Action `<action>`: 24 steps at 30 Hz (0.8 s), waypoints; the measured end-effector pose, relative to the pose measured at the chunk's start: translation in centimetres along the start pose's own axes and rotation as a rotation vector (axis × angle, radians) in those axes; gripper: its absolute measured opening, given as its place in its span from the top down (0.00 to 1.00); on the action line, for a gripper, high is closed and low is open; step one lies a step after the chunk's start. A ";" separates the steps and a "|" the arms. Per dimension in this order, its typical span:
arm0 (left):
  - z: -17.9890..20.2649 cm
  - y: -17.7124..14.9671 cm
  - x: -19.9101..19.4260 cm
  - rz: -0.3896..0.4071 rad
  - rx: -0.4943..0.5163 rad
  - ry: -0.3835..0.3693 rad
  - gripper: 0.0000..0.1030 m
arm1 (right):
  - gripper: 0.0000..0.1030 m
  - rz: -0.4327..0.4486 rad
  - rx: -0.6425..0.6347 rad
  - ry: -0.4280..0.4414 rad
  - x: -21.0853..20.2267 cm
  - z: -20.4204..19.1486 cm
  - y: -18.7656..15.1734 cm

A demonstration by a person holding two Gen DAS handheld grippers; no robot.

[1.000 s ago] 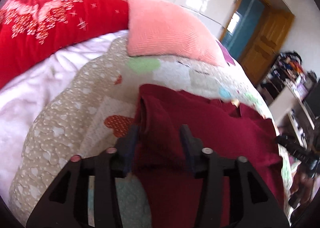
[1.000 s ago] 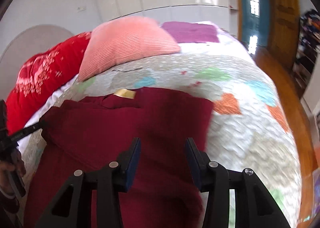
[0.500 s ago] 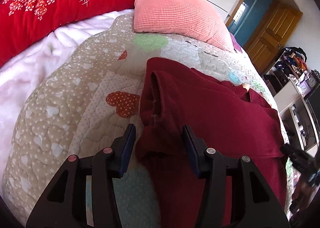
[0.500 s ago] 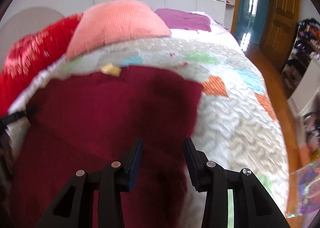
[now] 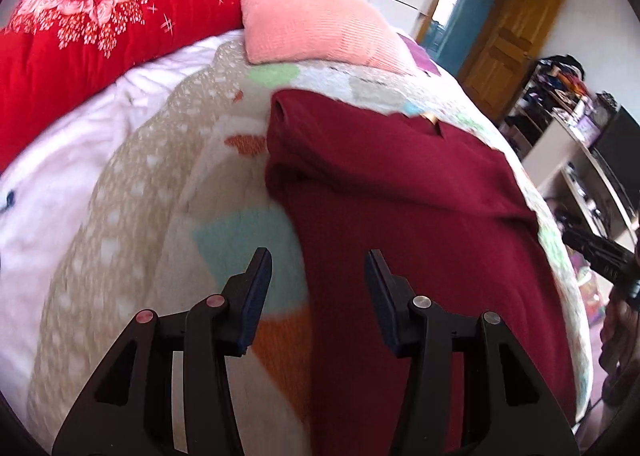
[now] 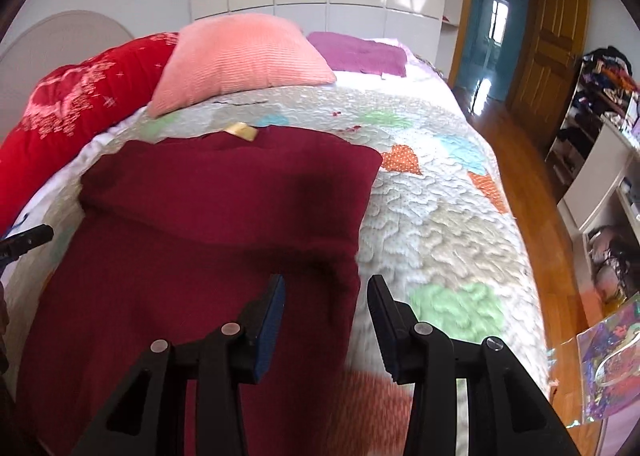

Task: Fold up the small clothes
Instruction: 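Open the left tool and withdraw from the folded shirt, then move both tools over the hem end of the dark red strip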

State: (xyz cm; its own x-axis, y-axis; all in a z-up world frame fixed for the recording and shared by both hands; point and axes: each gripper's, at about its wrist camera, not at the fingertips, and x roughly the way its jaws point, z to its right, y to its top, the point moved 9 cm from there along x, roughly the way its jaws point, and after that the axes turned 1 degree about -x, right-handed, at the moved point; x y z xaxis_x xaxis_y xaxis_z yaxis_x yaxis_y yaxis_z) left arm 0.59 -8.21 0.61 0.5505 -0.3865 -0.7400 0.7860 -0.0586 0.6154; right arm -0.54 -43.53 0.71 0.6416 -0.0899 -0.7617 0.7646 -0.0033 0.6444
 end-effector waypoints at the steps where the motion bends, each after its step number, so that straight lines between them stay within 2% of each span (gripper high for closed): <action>1: 0.3 -1.0 -0.7 -0.008 -0.002 -0.015 0.54 | 0.60 0.003 -0.003 0.008 -0.8 -0.3 -0.4; 4: 0.9 -3.3 -2.0 -0.042 0.001 -0.043 0.53 | 0.59 0.007 0.001 0.037 -3.3 -1.1 -2.4; 8: 1.4 -7.0 -3.8 -0.093 0.012 -0.077 0.42 | 0.57 -0.016 0.058 0.137 -6.0 -1.8 -5.8; 11: 1.5 -9.3 -4.9 -0.126 0.018 -0.085 0.41 | 0.56 -0.086 0.082 0.220 -7.5 -2.4 -10.1; 14: 1.3 -11.2 -5.6 -0.154 0.013 -0.081 0.41 | 0.56 -0.153 0.088 0.263 -8.5 -2.6 -13.9; 24: 1.6 -15.2 -7.2 -0.230 -0.031 -0.111 0.40 | 0.54 -0.251 0.191 0.399 -10.7 -2.4 -22.3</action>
State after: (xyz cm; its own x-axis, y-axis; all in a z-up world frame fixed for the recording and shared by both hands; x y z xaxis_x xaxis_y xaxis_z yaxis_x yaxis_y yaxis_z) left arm -15.78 -6.03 -2.98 0.3229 -0.4654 -0.8241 0.8964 -0.1290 0.4241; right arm -24.31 -40.10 -5.66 0.4411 0.3243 -0.8368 0.8974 -0.1618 0.4104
